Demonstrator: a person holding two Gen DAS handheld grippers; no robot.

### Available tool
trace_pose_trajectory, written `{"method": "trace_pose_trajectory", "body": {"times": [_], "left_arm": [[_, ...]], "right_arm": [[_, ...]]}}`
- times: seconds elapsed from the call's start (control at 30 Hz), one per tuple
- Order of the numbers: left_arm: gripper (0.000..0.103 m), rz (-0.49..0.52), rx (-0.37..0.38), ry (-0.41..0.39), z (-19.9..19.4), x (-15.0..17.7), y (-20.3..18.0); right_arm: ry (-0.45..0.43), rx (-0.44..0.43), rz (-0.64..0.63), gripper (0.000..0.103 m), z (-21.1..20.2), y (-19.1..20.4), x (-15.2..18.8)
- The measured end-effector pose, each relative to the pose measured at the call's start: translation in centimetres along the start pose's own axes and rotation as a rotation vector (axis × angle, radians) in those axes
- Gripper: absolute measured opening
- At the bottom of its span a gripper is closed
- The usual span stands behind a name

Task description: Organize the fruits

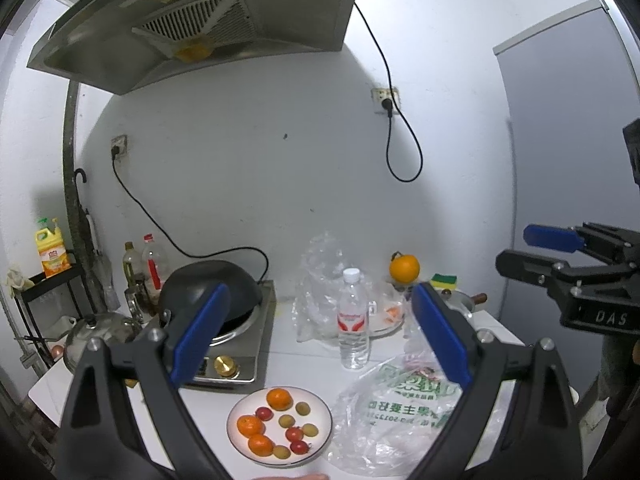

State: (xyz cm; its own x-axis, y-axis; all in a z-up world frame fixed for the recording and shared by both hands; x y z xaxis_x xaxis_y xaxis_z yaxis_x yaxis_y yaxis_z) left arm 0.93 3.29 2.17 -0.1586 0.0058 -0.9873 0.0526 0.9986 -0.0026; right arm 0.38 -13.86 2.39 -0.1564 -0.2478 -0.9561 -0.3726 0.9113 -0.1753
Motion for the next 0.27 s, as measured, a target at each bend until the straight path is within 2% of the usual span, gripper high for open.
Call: {"method": "trace_pose_trajectory", "body": {"times": [0.27], "left_arm": [[0.094, 0.01, 0.03, 0.007, 0.89, 0.09, -0.63]], "right_arm": [[0.006, -0.003, 0.007, 0.064, 0.48, -0.83, 0.6]]}}
Point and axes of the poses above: each gripper's, at about its wrist camera, not at the fingertips, and z roughly the way its jaws point, y to its left, x to its underside, the point moved 1 cm from there along z, roughly the way its jaws point, and after that the axes turned 5 degrees about -z, right-handed, at the moved point
